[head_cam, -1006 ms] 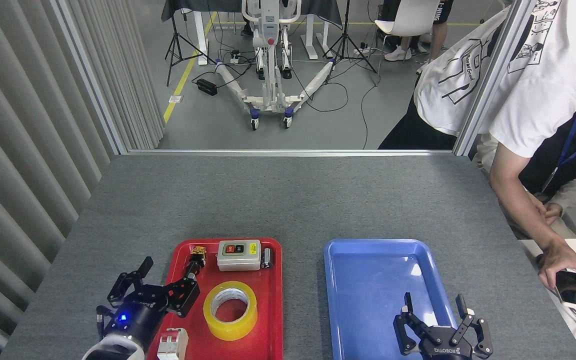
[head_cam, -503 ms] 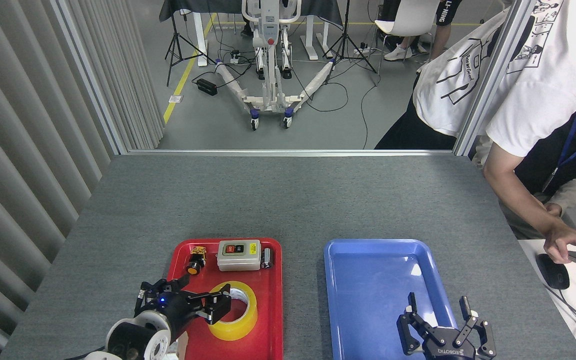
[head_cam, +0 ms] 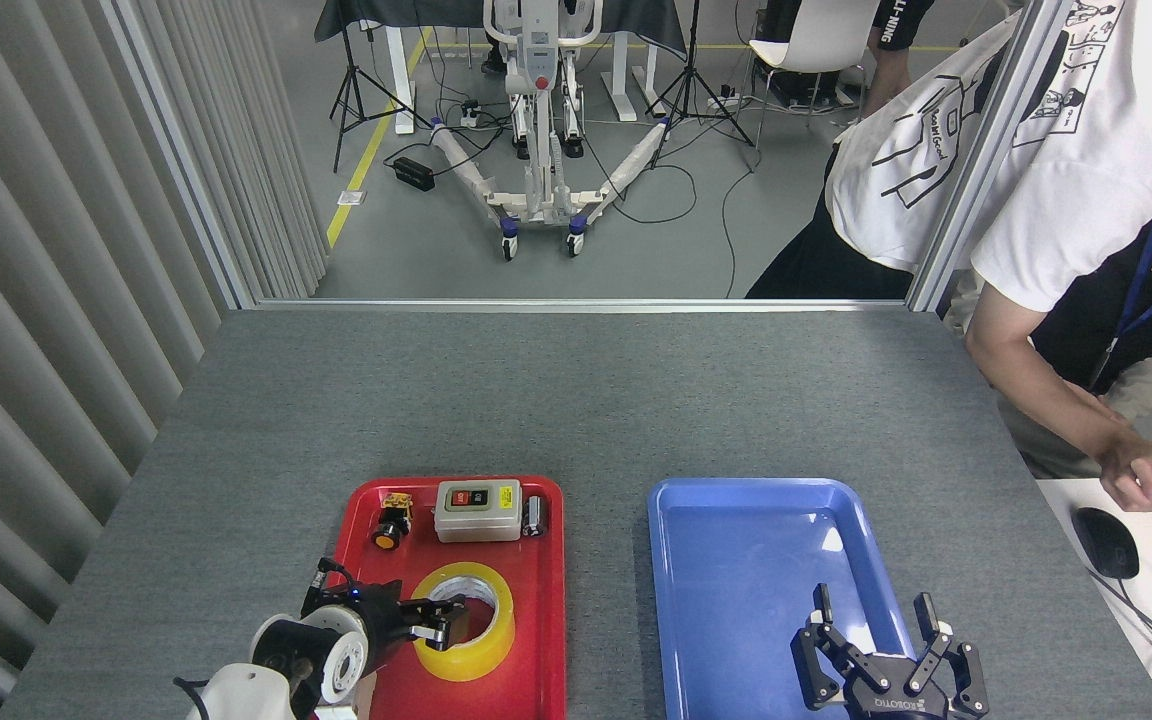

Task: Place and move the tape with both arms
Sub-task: 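Grasp the yellow tape roll with the left gripper, then lift the tape and carry it toward the right gripper over the blue tray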

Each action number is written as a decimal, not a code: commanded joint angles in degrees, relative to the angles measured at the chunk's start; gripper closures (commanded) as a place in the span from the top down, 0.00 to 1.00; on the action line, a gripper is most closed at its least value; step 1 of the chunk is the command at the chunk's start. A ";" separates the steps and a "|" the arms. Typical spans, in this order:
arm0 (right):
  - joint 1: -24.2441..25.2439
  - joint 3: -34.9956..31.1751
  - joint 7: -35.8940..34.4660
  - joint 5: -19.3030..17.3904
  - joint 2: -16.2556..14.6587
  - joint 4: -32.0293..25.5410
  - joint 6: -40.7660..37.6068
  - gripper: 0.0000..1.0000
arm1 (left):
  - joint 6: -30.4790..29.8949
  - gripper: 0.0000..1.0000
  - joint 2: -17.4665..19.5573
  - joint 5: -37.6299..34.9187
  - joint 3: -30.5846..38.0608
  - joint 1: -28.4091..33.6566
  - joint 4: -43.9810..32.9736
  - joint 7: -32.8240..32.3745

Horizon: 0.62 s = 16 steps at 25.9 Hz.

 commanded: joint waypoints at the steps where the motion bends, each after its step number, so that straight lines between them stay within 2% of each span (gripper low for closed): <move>1: 0.00 -0.06 -0.48 -0.06 0.00 0.00 -0.02 1.00 | -0.09 0.71 0.05 -0.57 -0.02 -0.19 1.21 -1.24; 2: 0.00 -0.06 -0.48 -0.06 0.00 0.00 -0.02 1.00 | -0.09 0.64 0.13 -0.57 0.07 -0.19 1.21 -1.77; 6: 0.00 -0.06 -0.48 -0.06 0.00 0.00 0.07 1.00 | -1.05 0.03 0.22 -0.31 0.07 -0.19 0.59 -5.90; 9: 0.00 0.02 -0.39 0.21 0.00 0.09 0.07 1.00 | -4.22 0.00 0.13 0.22 0.07 -0.37 0.59 -6.51; 12: -0.09 0.02 -0.48 0.38 0.00 0.09 0.07 1.00 | -11.34 0.00 0.05 2.24 0.77 -2.56 0.33 -6.34; 14: 0.00 0.02 -0.48 0.38 -0.09 0.09 -0.02 1.00 | -17.75 0.00 -0.04 8.13 3.23 -3.44 0.07 -5.19; 16: 0.00 0.02 -0.57 0.38 -0.09 0.09 -0.20 1.00 | -27.24 0.00 -0.48 16.74 7.10 -4.76 0.07 -3.26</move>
